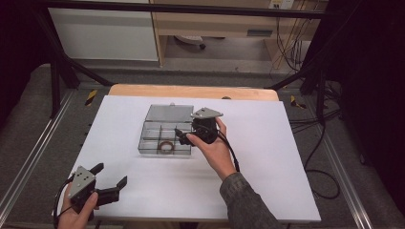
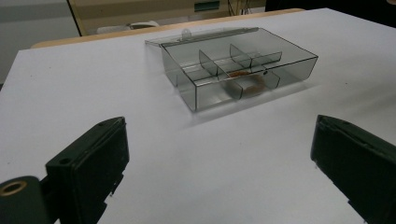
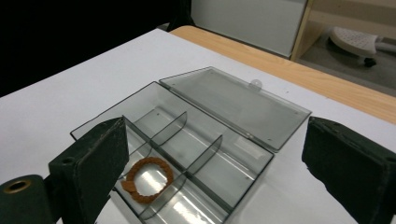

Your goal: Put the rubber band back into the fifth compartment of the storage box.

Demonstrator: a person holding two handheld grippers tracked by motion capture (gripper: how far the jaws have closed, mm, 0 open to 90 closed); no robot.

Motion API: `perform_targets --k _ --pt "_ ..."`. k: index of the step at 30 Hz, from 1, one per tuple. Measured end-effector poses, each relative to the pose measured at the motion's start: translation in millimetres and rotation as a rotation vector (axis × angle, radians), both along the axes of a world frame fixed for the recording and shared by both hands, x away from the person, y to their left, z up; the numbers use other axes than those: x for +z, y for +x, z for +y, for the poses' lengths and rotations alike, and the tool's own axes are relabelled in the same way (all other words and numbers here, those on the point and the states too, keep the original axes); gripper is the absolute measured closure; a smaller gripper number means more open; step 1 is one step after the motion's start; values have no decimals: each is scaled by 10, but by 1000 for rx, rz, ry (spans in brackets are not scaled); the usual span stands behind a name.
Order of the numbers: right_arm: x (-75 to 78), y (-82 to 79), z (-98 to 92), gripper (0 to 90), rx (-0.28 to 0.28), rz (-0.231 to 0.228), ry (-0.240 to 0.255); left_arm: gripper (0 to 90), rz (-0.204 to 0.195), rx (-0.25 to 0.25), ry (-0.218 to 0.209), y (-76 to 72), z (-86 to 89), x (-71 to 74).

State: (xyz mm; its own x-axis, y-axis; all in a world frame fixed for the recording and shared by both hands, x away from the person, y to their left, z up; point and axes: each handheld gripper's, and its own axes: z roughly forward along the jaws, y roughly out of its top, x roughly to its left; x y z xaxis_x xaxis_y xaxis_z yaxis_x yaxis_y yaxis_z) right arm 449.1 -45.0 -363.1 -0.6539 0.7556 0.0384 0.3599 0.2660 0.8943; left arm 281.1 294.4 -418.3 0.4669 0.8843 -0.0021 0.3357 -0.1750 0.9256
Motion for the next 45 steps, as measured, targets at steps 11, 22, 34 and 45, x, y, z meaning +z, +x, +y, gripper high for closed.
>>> perform_targets --k 11,22,34,45 --pt "130 -8 -375 108 -2 -31 33 42 -3 1 0 0 2 1" --pt "190 -19 -756 73 -75 -74 46 42 -7 -2 -5 -2 -3 2" --pt "237 -106 -1171 52 -117 -77 69 41 -3 -2 1 -3 -6 -1" --pt "291 -190 -1523 49 -152 -91 83 42 -3 5 -2 -4 -2 -3"
